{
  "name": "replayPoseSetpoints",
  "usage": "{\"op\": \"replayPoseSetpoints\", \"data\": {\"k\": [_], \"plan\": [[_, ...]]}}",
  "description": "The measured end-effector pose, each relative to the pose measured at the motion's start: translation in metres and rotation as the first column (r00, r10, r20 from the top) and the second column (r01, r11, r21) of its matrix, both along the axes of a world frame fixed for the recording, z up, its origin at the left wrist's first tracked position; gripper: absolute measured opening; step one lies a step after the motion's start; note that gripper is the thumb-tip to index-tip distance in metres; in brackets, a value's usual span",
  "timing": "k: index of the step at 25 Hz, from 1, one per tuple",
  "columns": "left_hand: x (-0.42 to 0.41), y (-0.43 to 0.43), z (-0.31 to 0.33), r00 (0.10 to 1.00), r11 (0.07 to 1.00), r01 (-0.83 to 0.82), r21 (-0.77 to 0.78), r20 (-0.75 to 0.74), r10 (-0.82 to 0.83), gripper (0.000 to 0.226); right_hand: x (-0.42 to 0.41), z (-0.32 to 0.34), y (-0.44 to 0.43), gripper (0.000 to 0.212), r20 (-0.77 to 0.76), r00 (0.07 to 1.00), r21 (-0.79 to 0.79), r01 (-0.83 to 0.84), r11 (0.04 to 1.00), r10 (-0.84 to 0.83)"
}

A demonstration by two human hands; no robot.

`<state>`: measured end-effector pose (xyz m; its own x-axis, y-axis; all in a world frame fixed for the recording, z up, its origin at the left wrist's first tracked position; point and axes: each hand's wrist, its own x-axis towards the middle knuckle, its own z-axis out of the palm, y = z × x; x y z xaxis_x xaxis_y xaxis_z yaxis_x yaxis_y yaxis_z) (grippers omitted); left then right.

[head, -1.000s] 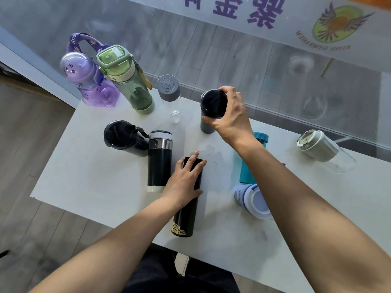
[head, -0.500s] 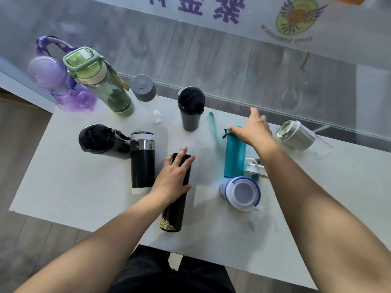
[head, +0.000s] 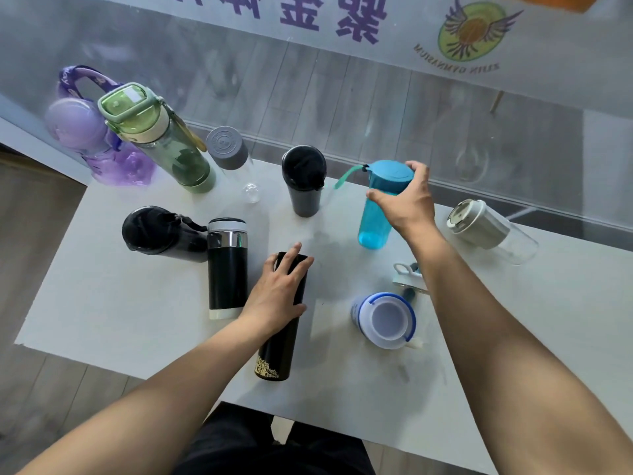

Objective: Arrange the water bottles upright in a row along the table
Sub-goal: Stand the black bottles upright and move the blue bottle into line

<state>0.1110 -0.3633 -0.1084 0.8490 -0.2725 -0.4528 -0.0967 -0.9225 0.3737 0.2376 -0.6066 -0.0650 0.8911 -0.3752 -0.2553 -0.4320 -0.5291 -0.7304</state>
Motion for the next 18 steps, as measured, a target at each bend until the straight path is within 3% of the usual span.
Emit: {"op": "replayPoseSetpoints", "data": {"k": [4, 18], "plan": [[0.001, -0.001, 0.001, 1.000, 1.000, -0.004, -0.007, -0.004, 0.004, 0.095, -0.003, 0.010, 0.008, 0.072, 0.192, 0.980, -0.031, -0.043, 0.999, 0.048], [0.001, 0.004, 0.001, 1.000, 1.000, 0.025, -0.015, -0.007, -0.025, 0.093, -0.033, -0.008, 0.019, 0.074, 0.246, 0.963, -0.077, -0.090, 0.993, 0.107]]}}
